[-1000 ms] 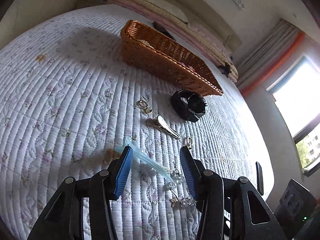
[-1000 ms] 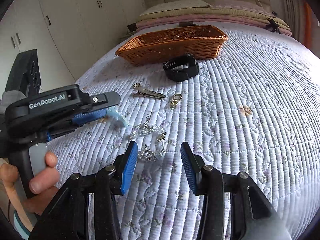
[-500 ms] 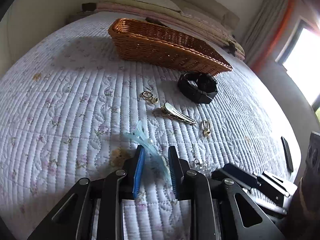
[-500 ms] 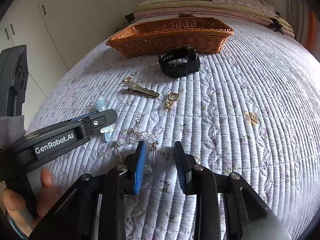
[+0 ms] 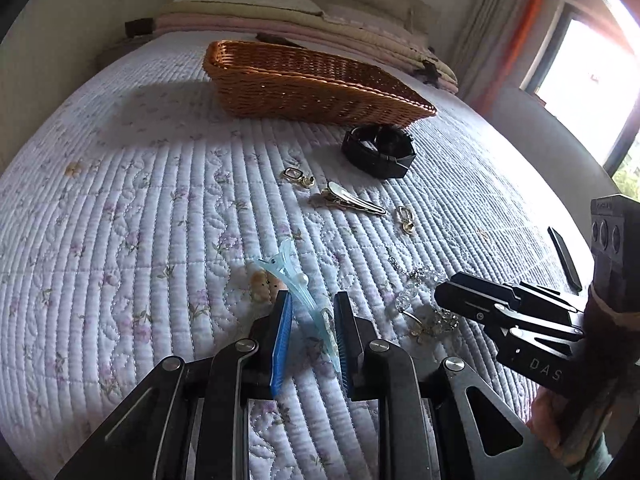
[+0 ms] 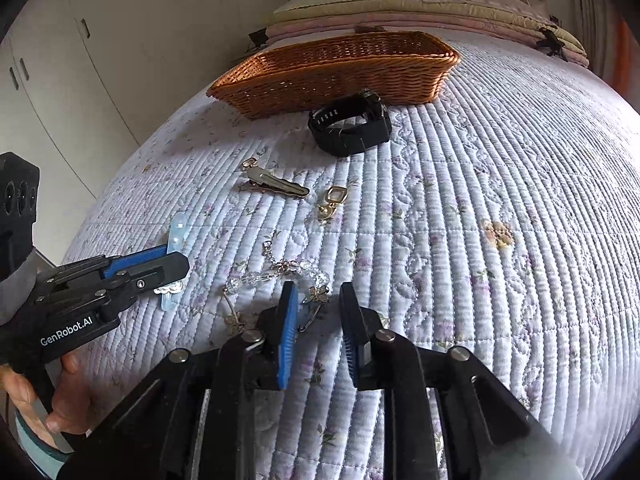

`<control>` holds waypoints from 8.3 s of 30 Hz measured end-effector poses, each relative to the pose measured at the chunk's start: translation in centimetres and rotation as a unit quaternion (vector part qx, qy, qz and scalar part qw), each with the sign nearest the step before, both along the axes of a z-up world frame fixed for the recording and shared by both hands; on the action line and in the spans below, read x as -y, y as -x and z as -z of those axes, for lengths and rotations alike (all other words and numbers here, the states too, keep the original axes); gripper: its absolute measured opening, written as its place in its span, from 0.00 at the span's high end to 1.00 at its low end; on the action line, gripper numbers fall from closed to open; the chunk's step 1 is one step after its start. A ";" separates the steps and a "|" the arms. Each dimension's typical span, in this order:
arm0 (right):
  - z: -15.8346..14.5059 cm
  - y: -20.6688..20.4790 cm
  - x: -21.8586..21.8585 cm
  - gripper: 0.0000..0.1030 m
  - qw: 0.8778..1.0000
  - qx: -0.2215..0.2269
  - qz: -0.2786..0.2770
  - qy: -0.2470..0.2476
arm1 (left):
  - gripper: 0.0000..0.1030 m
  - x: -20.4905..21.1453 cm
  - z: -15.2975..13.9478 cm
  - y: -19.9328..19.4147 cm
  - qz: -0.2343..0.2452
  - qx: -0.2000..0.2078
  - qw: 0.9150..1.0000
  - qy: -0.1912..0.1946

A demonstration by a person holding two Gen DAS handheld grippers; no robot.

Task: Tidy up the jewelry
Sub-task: 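Grasp the light blue hair clip with the left tool, then carry the blue clip into the basket with left tool while right tool carries bead bracelet, then open both tools and move them back over the remaining jewelry, then grasp the silver hair clip with left tool while right tool grasps gold earring, then carry the silver clip and gold earring into the basket and open both tools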

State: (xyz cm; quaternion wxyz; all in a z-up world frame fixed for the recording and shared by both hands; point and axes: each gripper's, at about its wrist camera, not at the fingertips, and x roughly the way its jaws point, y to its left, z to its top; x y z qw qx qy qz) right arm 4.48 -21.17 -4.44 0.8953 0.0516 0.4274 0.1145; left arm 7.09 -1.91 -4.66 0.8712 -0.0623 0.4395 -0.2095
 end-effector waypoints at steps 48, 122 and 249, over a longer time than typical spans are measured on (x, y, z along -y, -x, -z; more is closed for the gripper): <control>-8.1 1.4 0.6 0.90 0.994 0.105 0.001 -0.019 | 0.93 -2.0 -7.3 1.7 -0.014 0.115 0.993 0.037; -13.8 -16.0 1.4 0.62 0.989 0.146 0.032 0.010 | 0.51 1.0 -14.2 -12.5 -0.016 0.178 0.981 0.081; -14.4 -17.4 3.2 0.88 0.988 0.145 0.044 0.019 | 0.77 1.7 -14.3 -15.1 -0.018 0.132 0.989 0.064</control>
